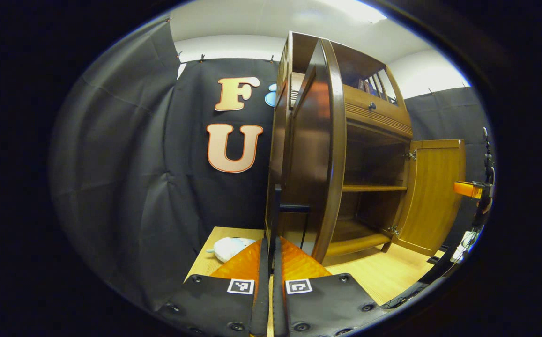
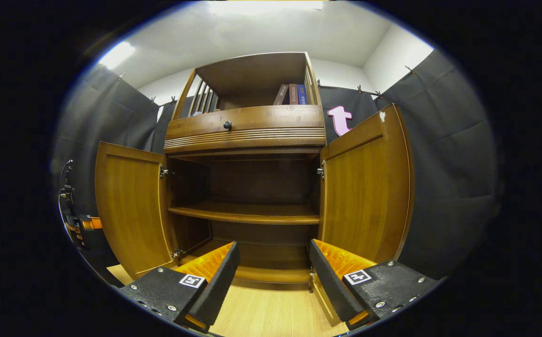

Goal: Open the right door of the double-door shoe cabinet with the right hand, and open the left door with the left hand.

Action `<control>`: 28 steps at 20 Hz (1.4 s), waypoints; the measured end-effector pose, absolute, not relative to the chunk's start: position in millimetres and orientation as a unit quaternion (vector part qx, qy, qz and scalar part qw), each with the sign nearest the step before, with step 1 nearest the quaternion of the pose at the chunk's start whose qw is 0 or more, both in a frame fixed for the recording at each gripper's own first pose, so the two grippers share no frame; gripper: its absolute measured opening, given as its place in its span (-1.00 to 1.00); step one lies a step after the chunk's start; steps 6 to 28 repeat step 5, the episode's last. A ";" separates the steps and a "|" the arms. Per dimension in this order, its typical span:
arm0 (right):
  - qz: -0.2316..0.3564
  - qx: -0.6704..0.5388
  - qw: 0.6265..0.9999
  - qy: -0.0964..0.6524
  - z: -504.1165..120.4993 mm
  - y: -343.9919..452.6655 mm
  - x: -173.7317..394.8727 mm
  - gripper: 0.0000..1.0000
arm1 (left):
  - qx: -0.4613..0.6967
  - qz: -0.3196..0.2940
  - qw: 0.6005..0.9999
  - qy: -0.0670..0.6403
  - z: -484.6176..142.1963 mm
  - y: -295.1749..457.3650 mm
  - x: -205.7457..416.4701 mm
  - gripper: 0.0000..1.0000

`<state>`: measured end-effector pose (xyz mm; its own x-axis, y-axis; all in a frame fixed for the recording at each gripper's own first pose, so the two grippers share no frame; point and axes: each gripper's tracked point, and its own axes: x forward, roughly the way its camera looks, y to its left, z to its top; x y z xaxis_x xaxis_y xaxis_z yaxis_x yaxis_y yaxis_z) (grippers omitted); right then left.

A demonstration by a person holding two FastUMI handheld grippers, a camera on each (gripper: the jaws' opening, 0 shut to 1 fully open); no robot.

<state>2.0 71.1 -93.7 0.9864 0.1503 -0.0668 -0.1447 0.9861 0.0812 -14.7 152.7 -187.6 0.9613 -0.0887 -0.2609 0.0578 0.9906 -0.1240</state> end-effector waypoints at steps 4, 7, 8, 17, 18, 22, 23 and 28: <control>0.075 0.037 0.996 0.035 -91.3 71.9 1.2 0.84 | -0.056 -0.010 0.989 0.137 -169.5 156.4 -35.0 -0.78; 0.075 0.037 0.996 0.035 -90.6 71.3 0.2 0.84 | -0.047 0.000 0.990 0.133 -160.6 157.6 -39.6 -0.78; 0.075 0.037 0.996 0.035 -90.6 71.3 0.2 0.84 | -0.047 0.000 0.990 0.133 -160.6 157.6 -39.6 -0.78; 0.075 0.037 0.996 0.035 -90.6 71.3 0.2 0.84 | -0.047 0.000 0.990 0.133 -160.6 157.6 -39.6 -0.78; 0.075 0.037 0.996 0.035 -90.6 71.3 0.2 0.84 | -0.047 0.000 0.990 0.133 -160.6 157.6 -39.6 -0.78; 0.075 0.037 0.996 0.035 -90.6 71.3 0.2 0.84 | -0.047 0.000 0.990 0.133 -160.6 157.6 -39.6 -0.78; 0.075 0.037 0.996 0.035 -90.6 71.3 0.2 0.84 | -0.047 0.000 0.990 0.133 -160.6 157.6 -39.6 -0.78; 0.075 0.037 0.996 0.035 -90.6 71.3 0.2 0.84 | -0.047 0.000 0.990 0.133 -160.6 157.6 -39.6 -0.78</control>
